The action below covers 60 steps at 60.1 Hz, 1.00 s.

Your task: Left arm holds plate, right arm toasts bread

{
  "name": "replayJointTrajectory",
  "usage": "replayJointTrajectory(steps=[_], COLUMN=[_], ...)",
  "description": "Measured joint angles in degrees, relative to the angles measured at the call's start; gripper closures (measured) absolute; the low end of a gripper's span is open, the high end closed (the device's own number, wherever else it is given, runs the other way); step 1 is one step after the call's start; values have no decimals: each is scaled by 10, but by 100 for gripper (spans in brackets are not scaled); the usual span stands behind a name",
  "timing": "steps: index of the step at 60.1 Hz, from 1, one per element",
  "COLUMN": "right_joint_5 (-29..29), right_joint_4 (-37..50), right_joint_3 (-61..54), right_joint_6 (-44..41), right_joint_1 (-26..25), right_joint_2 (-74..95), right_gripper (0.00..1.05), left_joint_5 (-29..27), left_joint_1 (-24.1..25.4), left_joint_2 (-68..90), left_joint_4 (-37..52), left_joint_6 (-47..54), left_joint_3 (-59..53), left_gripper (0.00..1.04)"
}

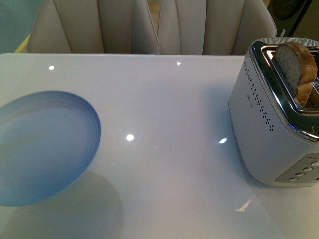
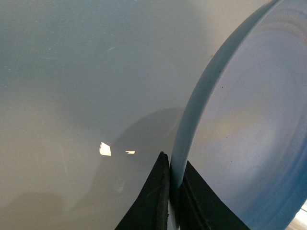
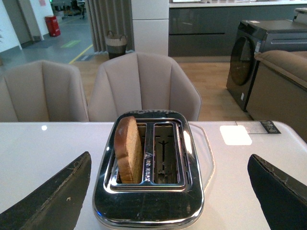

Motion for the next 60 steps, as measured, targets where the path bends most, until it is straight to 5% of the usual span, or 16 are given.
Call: replayJointTrajectory(steps=[17, 60], right_joint_5=[0, 0], right_joint_4=[0, 0], right_joint_3=[0, 0], right_joint_6=[0, 0], right_joint_1=[0, 0], right_joint_2=[0, 0], right_gripper=[9, 9], left_joint_5=[-16, -4], left_joint_1=[51, 52], left_joint_2=[95, 242], left_joint_4=[8, -3], left_joint_6=[74, 114], left_joint_3=[34, 171], left_gripper=[102, 102])
